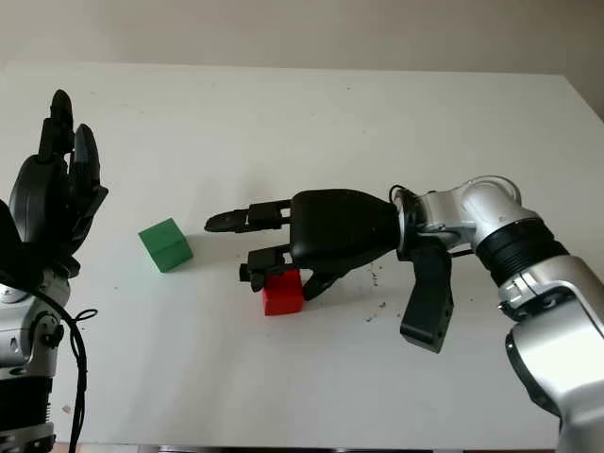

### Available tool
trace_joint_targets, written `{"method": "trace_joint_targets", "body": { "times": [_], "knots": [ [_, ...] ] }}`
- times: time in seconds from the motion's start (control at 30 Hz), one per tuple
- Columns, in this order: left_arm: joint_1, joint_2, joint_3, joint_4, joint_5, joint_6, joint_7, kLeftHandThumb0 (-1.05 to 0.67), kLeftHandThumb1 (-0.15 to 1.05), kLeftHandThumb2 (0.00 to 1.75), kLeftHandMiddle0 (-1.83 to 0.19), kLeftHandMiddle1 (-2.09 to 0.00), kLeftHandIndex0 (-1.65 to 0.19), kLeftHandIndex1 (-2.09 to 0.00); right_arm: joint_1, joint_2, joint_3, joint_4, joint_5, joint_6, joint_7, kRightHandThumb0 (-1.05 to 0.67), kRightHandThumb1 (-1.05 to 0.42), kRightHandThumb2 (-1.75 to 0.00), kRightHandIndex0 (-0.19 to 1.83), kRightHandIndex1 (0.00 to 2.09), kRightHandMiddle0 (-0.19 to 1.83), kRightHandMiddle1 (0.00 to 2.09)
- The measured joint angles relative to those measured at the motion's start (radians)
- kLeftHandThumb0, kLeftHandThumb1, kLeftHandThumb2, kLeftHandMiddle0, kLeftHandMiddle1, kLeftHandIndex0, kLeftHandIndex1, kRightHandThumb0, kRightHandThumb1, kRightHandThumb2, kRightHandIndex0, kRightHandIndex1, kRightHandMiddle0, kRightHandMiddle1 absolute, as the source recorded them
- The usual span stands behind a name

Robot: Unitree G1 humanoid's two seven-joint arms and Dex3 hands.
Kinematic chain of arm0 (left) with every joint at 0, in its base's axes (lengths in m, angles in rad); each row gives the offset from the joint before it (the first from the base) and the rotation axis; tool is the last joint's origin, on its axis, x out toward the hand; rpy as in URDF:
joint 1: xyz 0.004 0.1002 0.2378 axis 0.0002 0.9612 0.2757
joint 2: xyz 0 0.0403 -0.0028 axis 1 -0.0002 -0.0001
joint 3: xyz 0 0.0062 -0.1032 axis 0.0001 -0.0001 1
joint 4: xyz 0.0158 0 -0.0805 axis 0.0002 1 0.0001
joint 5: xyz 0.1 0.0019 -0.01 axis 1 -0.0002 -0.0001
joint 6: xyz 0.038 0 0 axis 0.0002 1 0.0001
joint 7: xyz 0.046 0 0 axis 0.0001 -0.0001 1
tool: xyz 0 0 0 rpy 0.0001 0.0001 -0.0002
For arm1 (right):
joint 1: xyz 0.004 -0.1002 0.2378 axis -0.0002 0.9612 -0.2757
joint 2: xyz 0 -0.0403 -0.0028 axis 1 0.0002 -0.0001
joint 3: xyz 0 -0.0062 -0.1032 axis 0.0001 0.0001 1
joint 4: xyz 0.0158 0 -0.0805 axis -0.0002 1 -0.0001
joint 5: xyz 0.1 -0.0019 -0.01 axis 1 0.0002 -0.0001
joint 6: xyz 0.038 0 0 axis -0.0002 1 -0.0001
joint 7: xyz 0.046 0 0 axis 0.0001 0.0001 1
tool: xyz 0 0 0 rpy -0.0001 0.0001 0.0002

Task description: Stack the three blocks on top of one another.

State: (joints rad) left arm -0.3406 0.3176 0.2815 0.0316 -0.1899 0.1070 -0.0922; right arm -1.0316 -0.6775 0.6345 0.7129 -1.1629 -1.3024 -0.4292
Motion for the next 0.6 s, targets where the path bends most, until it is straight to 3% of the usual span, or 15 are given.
{"method": "trace_joint_targets", "body": {
  "times": [0.6],
  "knots": [
    [0.009,-0.009,-0.001,-0.016,-0.001,0.014,0.003,-0.69,1.05,0.62,0.19,0.0,0.19,0.0,-0.036,0.041,0.028,0.023,-0.055,0.07,-0.079,-0.43,-0.95,-0.05,0.15,0.08,0.36,1.59]
  ]
}}
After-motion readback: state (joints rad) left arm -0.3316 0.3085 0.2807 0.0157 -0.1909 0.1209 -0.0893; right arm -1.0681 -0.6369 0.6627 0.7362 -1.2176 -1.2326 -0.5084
